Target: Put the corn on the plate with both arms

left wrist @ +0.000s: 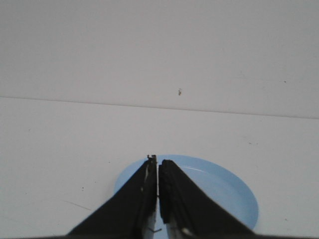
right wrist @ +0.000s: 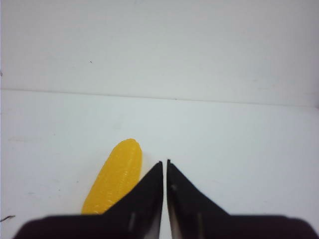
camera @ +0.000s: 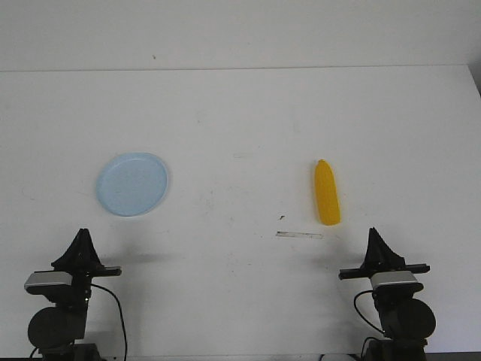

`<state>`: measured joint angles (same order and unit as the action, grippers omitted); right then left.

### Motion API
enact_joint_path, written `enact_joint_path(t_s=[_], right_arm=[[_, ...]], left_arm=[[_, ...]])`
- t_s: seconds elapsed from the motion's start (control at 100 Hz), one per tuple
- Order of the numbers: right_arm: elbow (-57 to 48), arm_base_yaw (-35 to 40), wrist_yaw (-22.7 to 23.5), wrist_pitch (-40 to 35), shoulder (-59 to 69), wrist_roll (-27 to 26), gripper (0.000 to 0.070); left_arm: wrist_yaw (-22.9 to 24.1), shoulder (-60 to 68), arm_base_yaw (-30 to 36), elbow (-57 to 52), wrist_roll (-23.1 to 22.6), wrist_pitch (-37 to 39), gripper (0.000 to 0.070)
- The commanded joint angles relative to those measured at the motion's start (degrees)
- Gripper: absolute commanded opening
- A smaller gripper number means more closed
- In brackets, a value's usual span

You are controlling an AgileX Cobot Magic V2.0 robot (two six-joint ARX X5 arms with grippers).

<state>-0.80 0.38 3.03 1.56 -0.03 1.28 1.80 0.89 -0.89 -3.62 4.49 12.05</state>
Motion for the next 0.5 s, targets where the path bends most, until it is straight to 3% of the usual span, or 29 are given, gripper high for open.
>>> enact_joint_path(t_s=[0.0, 0.49], right_arm=[[0.1, 0.1, 0.0, 0.6, 0.1, 0.2, 0.0015], [0.1, 0.1, 0.0, 0.6, 0.1, 0.2, 0.0015]], left_arm=[[0.4, 0.7, 0.0, -3.0, 0.9, 0.8, 0.0003], [0.4, 31.6, 0.0, -31.2, 0.9, -13.7, 0.0002]])
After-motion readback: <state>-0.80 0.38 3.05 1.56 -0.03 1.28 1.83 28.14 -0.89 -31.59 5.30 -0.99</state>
